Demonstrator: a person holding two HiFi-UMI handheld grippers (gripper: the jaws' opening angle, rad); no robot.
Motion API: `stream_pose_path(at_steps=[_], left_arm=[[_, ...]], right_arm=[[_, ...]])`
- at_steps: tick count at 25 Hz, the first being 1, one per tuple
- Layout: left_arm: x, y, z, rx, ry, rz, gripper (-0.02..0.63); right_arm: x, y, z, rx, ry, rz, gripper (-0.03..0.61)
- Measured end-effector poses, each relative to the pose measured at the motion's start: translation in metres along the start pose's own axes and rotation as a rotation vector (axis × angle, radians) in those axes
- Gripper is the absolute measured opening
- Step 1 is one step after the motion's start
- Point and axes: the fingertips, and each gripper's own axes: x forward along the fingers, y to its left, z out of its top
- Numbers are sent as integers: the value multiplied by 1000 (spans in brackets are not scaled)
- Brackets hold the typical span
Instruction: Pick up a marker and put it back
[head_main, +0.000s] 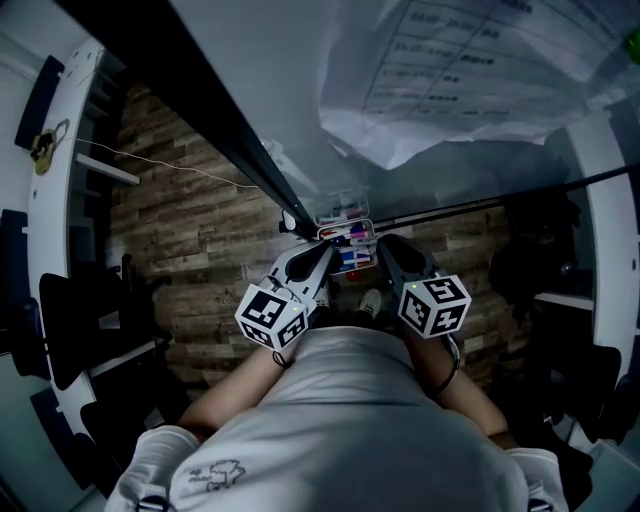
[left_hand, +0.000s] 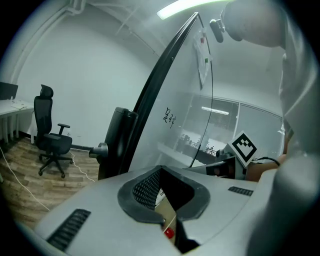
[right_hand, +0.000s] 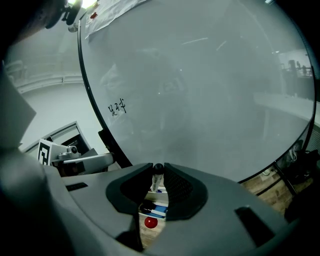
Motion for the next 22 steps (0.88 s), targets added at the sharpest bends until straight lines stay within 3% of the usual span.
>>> stream_pose_path(at_steps=[7,13,22], left_arm=[[5,-3,-8,-18,10,34,6],[9,-7,-10,35,12,68,6],[15,-13,-19,25,26,95,6]], right_arm=[[4,-11,-6,6,26,24,74],[11,-23,-15,32,47,33,75],[10,-30,-18,46,39,63,75]])
